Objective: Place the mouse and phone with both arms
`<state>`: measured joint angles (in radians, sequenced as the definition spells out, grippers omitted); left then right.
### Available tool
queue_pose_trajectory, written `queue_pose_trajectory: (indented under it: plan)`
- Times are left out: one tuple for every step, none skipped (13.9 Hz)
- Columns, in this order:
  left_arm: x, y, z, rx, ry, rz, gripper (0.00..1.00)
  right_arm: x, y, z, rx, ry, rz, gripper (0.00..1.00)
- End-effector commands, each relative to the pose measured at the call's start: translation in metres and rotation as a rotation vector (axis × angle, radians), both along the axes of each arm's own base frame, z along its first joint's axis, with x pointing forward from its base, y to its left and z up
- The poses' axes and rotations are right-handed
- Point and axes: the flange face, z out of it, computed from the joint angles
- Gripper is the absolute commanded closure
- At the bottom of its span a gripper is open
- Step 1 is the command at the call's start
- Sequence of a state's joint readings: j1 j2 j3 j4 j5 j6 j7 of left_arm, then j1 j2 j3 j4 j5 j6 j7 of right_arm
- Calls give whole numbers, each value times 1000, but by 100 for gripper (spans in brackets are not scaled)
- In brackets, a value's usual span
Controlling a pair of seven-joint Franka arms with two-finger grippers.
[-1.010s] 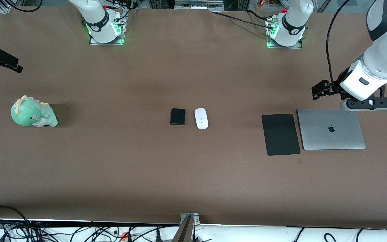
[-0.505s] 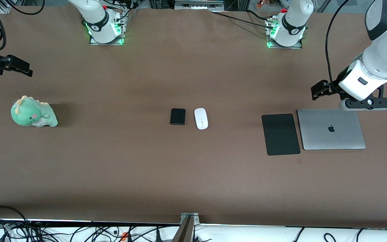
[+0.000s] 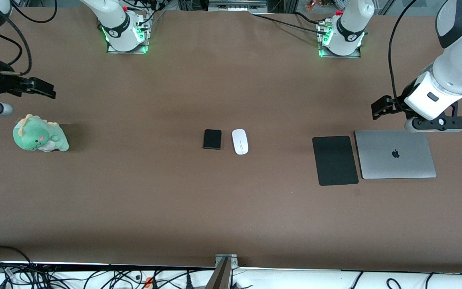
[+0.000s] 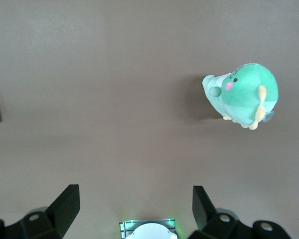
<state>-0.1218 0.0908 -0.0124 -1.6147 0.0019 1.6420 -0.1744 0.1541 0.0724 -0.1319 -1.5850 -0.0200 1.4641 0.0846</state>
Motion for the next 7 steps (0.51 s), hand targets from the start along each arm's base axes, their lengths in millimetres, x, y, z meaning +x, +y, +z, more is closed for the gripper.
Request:
queue_pose_trajectory:
  plan:
    - [-1,1,6,-1,1,0,0,3,17,-11,-6,13,-43,0]
    - [-1,1,5,-1,3,0,0,6,24,-16,8,16,-51,0]
    - [-1,1,5,-1,3,0,0,8,28,-21,20,21,-67,0]
    - [-1,1,5,-1,3,0,0,11,32,-27,28,30,-92,0]
    - [-2,1,6,-1,1,0,0,13,43,-33,38,35,-109,0]
    - [-1,1,5,-1,3,0,0,16,52,-38,37,35,-124,0]
    - [-1,1,5,-1,3,-2,0,18,60,-45,30,37,-135,0]
